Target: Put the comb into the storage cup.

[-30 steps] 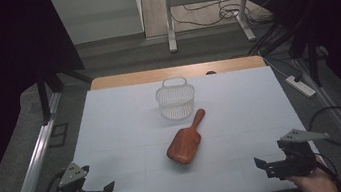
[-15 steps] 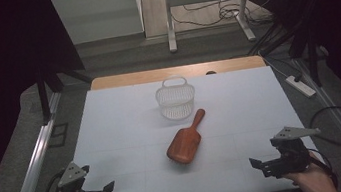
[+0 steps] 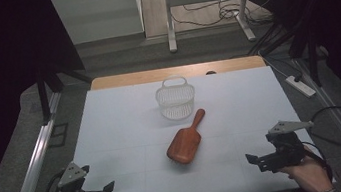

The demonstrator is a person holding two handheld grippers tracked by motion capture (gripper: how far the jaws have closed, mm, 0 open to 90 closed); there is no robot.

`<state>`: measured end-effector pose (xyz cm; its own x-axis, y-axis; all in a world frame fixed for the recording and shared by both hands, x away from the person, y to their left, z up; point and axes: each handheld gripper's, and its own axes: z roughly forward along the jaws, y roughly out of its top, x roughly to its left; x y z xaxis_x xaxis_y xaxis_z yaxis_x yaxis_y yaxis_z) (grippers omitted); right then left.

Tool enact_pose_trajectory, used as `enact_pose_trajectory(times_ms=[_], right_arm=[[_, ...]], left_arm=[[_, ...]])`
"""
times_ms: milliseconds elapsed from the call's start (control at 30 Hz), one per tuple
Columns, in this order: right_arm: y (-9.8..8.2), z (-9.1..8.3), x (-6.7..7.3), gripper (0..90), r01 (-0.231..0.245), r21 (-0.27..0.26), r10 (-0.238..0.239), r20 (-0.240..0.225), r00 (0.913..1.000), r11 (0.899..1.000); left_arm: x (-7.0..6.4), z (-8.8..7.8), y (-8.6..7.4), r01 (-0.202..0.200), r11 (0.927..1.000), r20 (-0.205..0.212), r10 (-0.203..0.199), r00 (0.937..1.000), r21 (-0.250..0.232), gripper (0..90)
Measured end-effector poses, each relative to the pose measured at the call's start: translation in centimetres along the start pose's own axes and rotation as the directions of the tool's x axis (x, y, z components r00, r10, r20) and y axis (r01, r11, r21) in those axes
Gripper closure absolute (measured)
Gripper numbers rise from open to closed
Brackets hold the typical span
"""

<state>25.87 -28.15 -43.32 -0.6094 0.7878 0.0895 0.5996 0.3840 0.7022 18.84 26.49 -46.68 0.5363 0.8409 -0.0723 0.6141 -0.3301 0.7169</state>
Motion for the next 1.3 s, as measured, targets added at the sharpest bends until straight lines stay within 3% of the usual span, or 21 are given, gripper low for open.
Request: enact_pose_trajectory(times_ms=[267, 700, 867, 1000, 1300], right_arm=[[0.8, 0.5, -0.1, 0.1, 0.013, -0.012, -0.013, -0.038, 0.9992, 1.000], [2.2, 2.0, 0.2, 0.0, 0.037, 0.029, -0.036, -0.035, 0.9987, 0.999], [2.8, 2.4, 0.4, 0.0, 0.039, 0.024, -0.038, -0.050, 0.9980, 0.999], [3.2, 2.9, 0.5, 0.0, 0.067, 0.013, -0.067, -0.043, 0.9969, 0.998], [4.2, 4.0, 0.7, 0.0, 0.086, 0.040, -0.084, -0.053, 0.9951, 0.996]], left_arm=[[0.0, 0.0, 0.0, 0.002, 1.0000, 0.004, -0.002, 1.0000, -0.003, 1.0], [0.1, 0.0, 0.0, 0.002, 1.0000, 0.005, -0.002, 1.0000, -0.001, 1.1], [0.1, 0.0, 0.0, 0.002, 1.0000, 0.005, -0.002, 1.0000, -0.001, 1.1], [0.1, 0.0, 0.0, -0.001, 1.0000, 0.008, 0.001, 1.0000, 0.001, 1.1], [0.1, 0.0, 0.0, 0.000, 1.0000, 0.009, 0.000, 1.0000, 0.002, 1.1]])
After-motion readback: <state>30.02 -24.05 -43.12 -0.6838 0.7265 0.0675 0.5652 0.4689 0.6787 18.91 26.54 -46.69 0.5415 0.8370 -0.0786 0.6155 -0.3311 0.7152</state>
